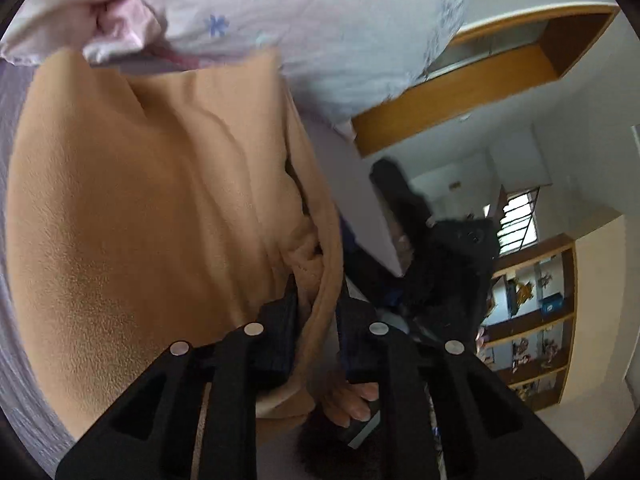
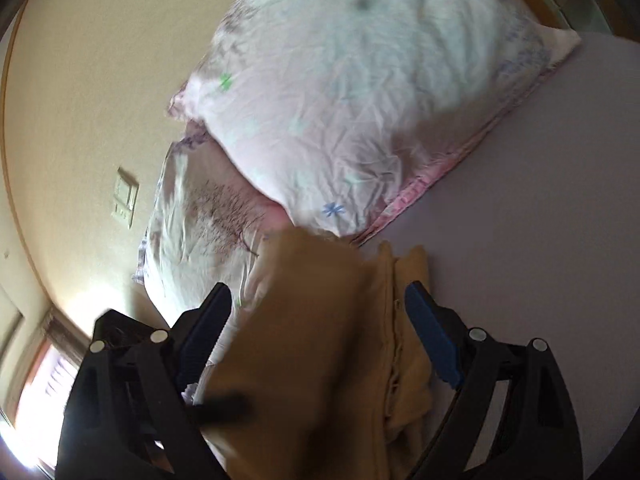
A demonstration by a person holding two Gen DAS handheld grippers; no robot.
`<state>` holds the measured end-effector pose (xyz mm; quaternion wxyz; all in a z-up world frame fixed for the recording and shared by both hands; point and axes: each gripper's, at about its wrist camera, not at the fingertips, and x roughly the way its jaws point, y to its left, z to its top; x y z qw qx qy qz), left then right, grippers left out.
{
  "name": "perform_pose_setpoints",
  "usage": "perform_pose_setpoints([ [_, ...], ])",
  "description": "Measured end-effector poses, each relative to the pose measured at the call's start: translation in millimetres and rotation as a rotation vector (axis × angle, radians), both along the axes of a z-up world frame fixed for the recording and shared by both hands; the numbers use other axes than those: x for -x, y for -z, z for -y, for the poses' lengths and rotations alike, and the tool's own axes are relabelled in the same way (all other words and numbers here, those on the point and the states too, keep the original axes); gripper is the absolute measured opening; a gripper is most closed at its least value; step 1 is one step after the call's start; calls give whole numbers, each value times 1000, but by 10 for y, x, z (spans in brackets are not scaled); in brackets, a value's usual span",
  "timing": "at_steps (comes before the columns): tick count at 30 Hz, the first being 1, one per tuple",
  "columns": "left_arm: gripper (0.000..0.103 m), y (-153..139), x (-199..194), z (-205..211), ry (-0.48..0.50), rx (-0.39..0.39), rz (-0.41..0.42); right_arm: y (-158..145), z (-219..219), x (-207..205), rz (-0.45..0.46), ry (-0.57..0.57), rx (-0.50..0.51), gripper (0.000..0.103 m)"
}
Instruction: Fold small clothes
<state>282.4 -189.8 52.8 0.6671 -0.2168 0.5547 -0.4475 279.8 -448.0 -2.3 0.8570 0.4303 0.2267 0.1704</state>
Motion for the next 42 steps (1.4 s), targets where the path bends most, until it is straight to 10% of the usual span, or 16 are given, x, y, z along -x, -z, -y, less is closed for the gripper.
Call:
perform_pose_setpoints([
  [3, 27, -61, 52, -191, -8, 64, 27, -2, 72, 18, 5, 6, -17, 88],
  [5, 69, -178, 75, -534, -77, 107, 63, -57, 73, 38, 11, 11, 30, 88],
  [7, 79, -262, 113, -923, -199, 80, 118, -84, 50, 76, -2, -9, 47, 88],
  [15, 79, -248, 340, -1520, -216, -54, 238, -284, -230, 527, -67, -30, 313, 88],
  [24, 79, 269, -36, -1253, -263, -136, 40, 293, -101, 21, -387, -170, 197, 83],
  [26, 76, 344, -77, -1204, -257, -84, 15, 365, -111, 25, -376, -193, 172, 75],
  [28, 65, 400, -109, -1169, -269, -76, 11, 433, -152, 11, -368, -243, 136, 43],
  [31, 38, 413, -111, -1236, -272, -57, 24, 469, -211, 16, -339, -247, 121, 35],
  [39, 34, 138, 139, -2249, -406, -55, 165, 257, -1116, -188, -243, -404, 188, 30],
  [42, 37, 220, 205, -2654, -458, -125, 139, 311, -1497, -322, -287, -454, 256, 45],
])
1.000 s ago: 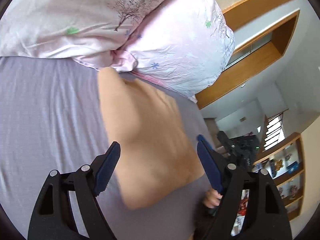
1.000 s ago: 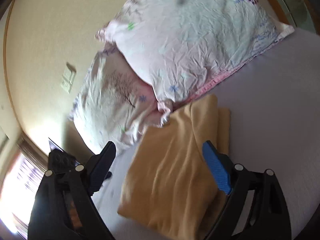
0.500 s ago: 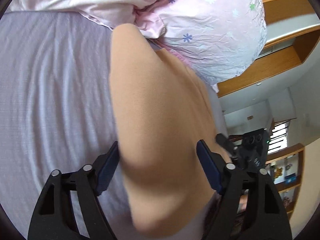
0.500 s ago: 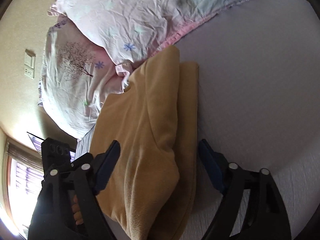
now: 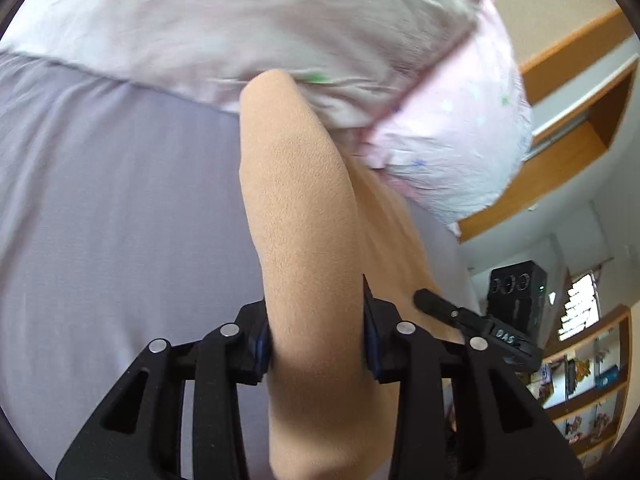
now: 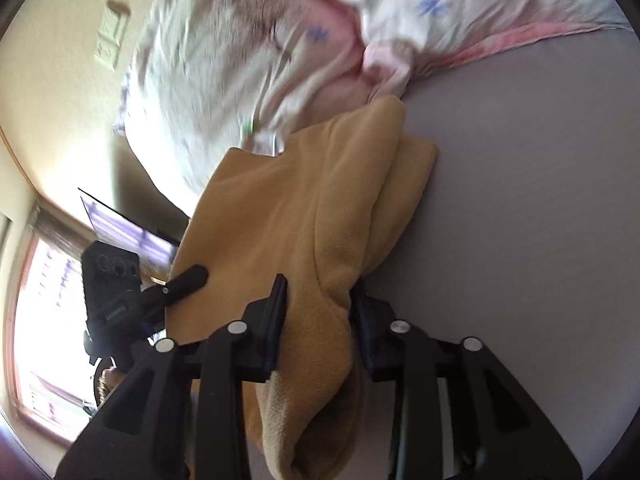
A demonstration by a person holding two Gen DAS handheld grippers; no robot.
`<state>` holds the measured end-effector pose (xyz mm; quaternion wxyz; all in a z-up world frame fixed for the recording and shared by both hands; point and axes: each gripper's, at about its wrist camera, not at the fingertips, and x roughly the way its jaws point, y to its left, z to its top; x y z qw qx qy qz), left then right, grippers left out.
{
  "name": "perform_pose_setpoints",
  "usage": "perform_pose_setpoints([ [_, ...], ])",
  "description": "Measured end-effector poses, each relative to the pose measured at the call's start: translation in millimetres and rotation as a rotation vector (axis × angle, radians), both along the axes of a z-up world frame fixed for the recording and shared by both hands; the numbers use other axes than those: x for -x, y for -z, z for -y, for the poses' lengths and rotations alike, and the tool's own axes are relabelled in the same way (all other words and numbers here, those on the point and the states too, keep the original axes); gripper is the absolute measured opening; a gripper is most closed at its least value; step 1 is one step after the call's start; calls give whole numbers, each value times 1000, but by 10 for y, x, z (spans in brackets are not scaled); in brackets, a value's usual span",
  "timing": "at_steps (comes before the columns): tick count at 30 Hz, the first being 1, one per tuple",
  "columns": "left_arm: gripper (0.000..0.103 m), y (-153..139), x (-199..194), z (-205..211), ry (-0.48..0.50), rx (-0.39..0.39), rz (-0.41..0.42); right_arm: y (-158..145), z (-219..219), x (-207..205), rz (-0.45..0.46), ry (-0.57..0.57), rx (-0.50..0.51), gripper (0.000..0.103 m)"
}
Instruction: Fold small clothes
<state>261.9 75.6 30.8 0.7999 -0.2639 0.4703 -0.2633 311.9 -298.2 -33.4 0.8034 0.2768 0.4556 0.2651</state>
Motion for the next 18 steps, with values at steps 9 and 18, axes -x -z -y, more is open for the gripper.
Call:
perform_pose_setpoints([
  [9, 56, -372, 654, -166, 41, -3, 221, -549, 1, 498, 194, 77, -83, 82],
  [18, 67, -115, 787, 543, 146, -246, 195, 22, -154, 535, -33, 68, -34, 85],
])
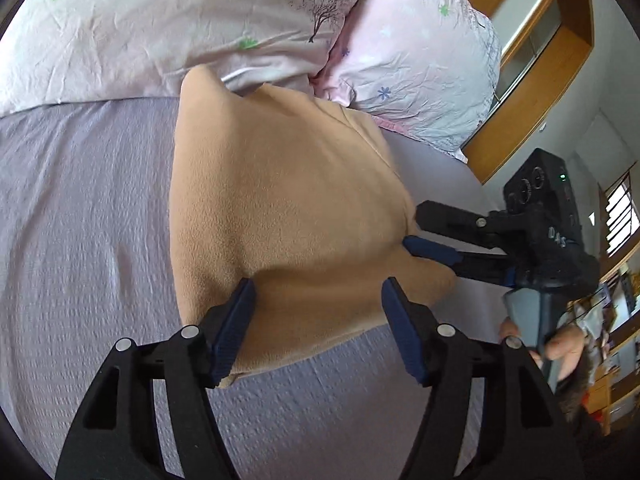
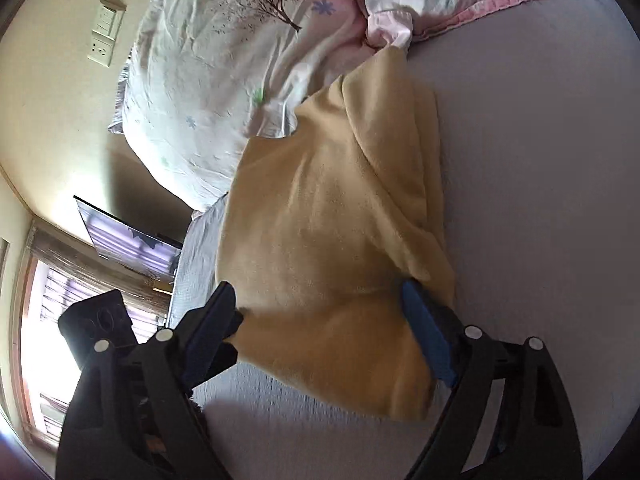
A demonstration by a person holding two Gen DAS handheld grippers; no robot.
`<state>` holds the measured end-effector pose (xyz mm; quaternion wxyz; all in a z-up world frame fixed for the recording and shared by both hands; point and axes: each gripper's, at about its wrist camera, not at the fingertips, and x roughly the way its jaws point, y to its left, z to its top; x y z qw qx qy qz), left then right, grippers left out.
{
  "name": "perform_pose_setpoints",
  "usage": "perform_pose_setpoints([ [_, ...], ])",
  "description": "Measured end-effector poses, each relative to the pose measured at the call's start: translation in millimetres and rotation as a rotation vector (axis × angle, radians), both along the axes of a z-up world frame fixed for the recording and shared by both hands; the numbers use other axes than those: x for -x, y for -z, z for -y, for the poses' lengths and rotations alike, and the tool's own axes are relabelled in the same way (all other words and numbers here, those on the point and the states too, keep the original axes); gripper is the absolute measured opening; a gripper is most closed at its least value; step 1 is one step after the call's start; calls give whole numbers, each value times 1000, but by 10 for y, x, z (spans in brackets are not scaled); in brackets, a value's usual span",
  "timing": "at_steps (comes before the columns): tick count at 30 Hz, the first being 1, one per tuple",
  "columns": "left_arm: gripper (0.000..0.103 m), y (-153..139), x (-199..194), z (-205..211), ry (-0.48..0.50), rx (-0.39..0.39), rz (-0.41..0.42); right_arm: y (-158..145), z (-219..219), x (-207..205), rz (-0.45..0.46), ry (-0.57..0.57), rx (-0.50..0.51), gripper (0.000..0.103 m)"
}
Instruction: Fold small clothes
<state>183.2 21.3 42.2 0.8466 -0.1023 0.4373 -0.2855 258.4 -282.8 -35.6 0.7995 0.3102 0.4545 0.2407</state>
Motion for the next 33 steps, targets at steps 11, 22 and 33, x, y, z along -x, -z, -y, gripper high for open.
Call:
perform_pose_setpoints([
  [11, 102, 38, 578, -316, -233, -313, 72, -236, -186, 1025, 183, 92, 501, 101],
  [22, 102, 253, 541, -232, -260, -449, 30, 80, -587, 1052, 134, 92, 669, 101],
  [33, 102, 259, 561, -226, -263, -463, 31, 127, -725, 1040, 118, 85, 778, 101],
])
